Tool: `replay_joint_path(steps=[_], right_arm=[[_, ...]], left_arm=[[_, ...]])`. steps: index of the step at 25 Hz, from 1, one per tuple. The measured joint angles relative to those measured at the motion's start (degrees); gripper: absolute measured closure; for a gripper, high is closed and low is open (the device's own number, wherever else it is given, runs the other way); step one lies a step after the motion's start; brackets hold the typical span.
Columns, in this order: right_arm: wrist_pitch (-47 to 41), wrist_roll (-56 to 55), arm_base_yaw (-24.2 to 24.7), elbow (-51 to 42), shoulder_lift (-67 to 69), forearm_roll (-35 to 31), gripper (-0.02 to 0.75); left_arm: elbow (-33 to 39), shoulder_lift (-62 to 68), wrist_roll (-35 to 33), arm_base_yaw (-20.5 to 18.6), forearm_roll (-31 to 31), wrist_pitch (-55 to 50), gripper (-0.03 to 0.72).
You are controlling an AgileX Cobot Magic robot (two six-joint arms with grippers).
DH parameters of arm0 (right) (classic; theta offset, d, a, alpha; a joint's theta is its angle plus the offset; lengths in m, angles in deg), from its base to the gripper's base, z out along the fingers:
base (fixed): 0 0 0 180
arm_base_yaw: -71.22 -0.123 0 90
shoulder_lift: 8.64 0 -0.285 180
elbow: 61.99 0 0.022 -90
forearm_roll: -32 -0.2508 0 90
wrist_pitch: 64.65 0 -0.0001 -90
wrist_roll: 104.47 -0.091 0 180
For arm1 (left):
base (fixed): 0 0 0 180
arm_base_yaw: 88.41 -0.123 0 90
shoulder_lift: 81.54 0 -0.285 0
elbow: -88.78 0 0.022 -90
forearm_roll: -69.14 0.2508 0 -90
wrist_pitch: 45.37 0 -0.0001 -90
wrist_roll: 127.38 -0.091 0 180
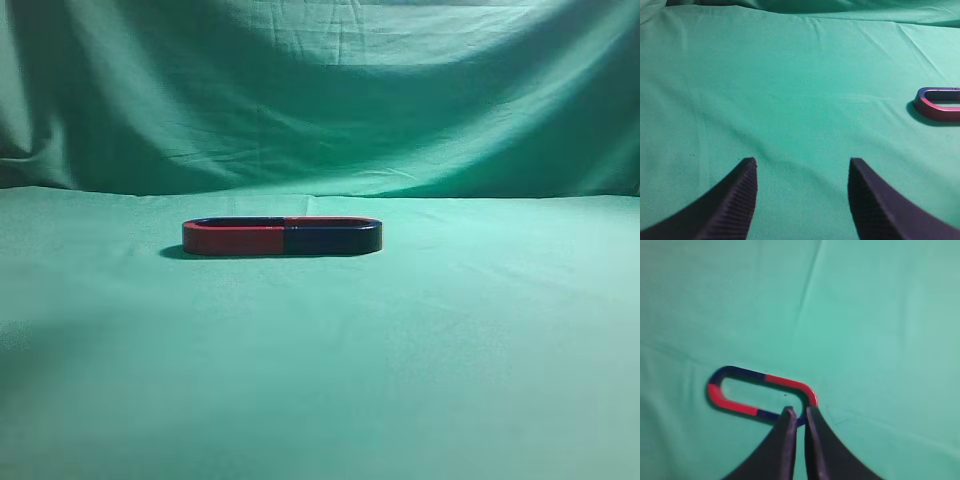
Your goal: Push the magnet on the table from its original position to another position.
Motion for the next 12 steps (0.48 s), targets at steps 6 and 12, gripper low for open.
replay_joint_path(steps=[6, 12], right_arm=[[-5.3, 0.0, 0.0, 0.0, -12.2, 0.2, 0.248], [-6.7, 0.0, 0.0, -5.3, -23.9, 1.3, 0.248]], left_arm=[[0.0, 0.0, 0.0, 0.0, 0.0, 0.0, 0.316], [0.0, 0.0, 0.0, 0.0, 0.0, 0.0, 0.316]])
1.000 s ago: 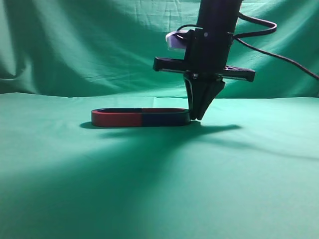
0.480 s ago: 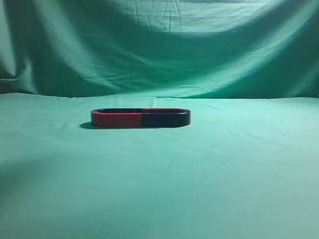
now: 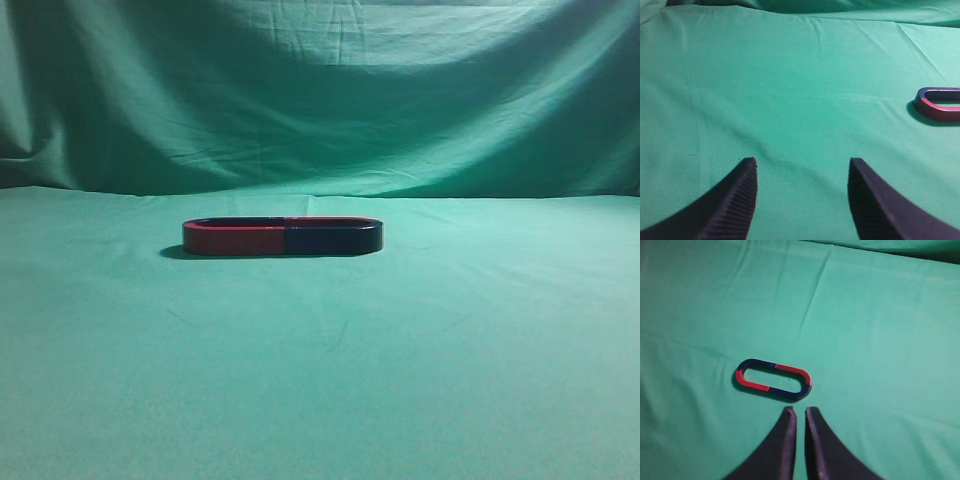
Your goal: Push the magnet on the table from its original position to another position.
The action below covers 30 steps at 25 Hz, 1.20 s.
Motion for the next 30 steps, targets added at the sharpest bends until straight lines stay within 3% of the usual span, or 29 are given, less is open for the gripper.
replay_joint_path(steps=[11, 19, 20, 26, 30], right_arm=[[11.8, 0.3, 0.0, -31.0, -31.5, 1.7, 0.248], [11.8, 0.6, 0.0, -45.2, -53.7, 0.1, 0.248], [10.3, 0.7, 0.0, -45.8, -55.9, -0.1, 0.738], [7.3, 2.6, 0.0, -52.0, -65.4, -0.2, 0.738], [15.0, 2.9, 0.0, -59.4, -71.2, 1.1, 0.738]], left_arm=[[0.0, 0.0, 0.0, 0.0, 0.0, 0.0, 0.316], [0.0, 0.0, 0.0, 0.0, 0.0, 0.0, 0.316], [0.0, 0.0, 0.0, 0.0, 0.0, 0.0, 0.316], [0.0, 0.0, 0.0, 0.0, 0.0, 0.0, 0.316], [0.0, 0.0, 0.0, 0.0, 0.0, 0.0, 0.316]])
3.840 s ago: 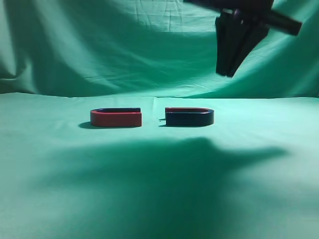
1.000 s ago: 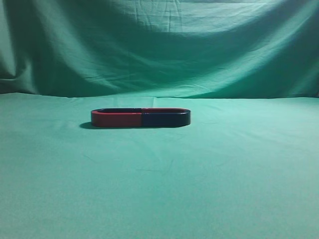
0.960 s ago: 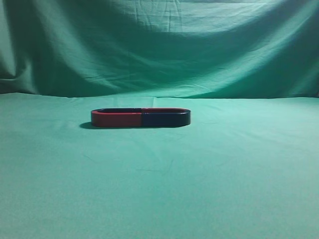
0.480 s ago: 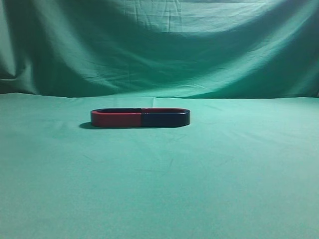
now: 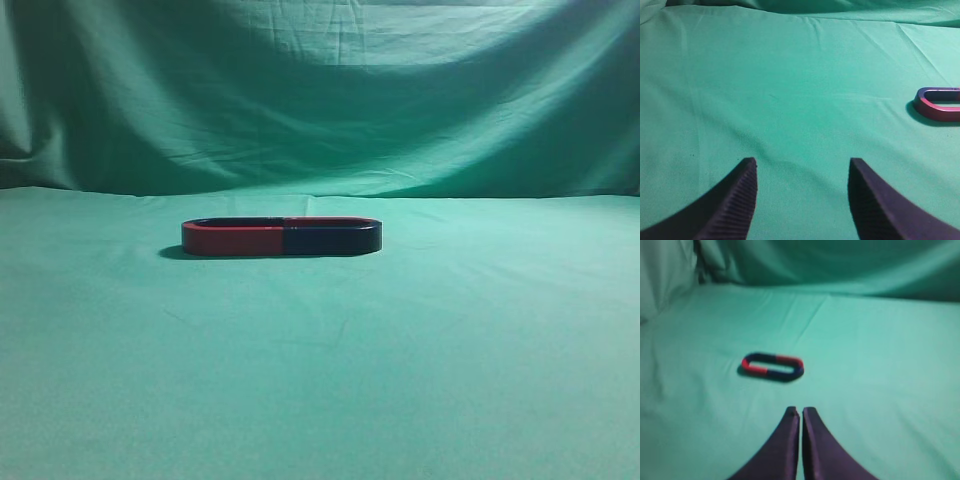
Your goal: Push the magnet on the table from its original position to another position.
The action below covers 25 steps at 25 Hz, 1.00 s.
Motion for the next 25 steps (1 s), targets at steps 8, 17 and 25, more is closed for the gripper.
replay_joint_path(steps=[8, 17, 25], right_arm=[[23.9, 0.1, 10.5, -19.5, -8.6, 1.4, 0.738], [34.6, 0.3, 22.8, -37.5, -8.9, 0.8, 0.738], [36.3, 1.8, 23.1, -41.7, -8.9, 0.8, 0.738]], left_arm=[[0.0, 0.0, 0.0, 0.0, 0.0, 0.0, 0.316], [0.0, 0.0, 0.0, 0.0, 0.0, 0.0, 0.316], [0.0, 0.0, 0.0, 0.0, 0.0, 0.0, 0.316]])
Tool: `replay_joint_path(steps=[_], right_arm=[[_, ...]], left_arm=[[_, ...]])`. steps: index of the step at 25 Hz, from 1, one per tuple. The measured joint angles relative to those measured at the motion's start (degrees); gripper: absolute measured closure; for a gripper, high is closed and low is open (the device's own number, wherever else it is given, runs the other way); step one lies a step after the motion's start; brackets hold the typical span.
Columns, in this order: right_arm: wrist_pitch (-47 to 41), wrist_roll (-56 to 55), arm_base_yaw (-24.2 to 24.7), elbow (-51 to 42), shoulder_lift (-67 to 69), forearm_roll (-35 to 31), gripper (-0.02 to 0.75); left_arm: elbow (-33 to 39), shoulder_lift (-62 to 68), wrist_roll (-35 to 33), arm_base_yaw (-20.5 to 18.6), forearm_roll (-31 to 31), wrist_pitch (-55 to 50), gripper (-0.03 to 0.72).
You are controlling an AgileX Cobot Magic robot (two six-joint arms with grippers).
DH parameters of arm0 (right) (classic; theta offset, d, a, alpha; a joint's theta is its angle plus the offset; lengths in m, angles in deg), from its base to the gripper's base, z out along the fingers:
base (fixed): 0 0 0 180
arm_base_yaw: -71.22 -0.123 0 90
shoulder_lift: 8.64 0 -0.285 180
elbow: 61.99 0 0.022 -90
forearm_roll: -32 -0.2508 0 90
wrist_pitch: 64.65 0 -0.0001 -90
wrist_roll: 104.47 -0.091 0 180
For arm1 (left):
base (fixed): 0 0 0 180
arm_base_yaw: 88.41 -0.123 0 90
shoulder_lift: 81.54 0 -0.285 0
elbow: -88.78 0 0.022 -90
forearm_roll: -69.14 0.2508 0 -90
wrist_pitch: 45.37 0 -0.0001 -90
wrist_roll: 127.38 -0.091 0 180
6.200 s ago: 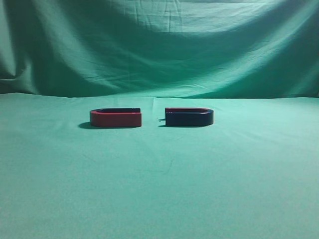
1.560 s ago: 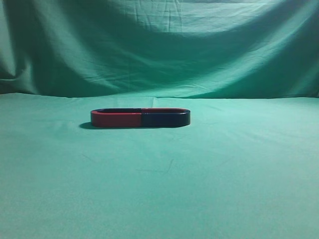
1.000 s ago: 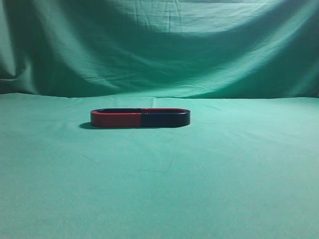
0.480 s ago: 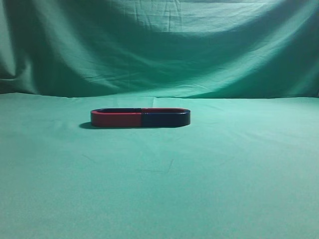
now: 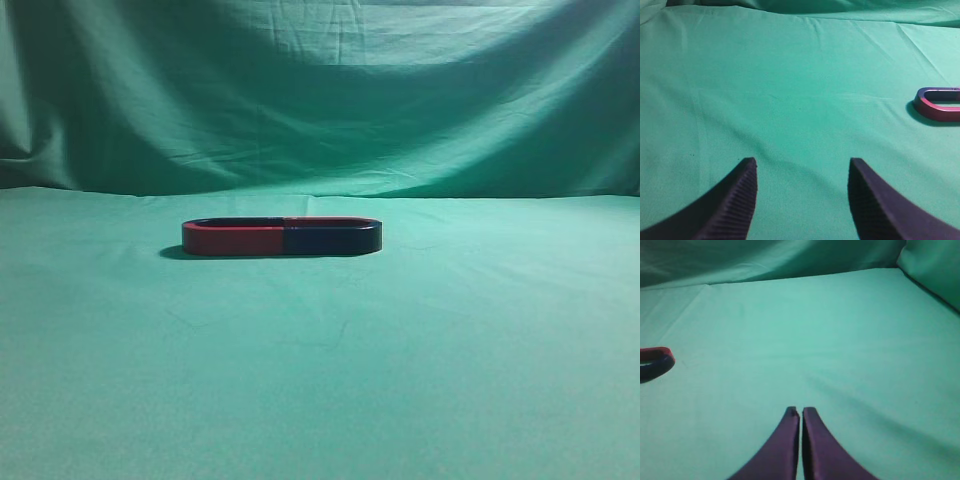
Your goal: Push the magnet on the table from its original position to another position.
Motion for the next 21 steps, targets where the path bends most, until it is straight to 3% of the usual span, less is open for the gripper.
replay_joint_path(steps=[21], right_arm=[[-1.5, 0.1, 0.0, 0.0, 0.0, 0.0, 0.738]], left_arm=[[0.0, 0.0, 0.0, 0.0, 0.0, 0.0, 0.316]])
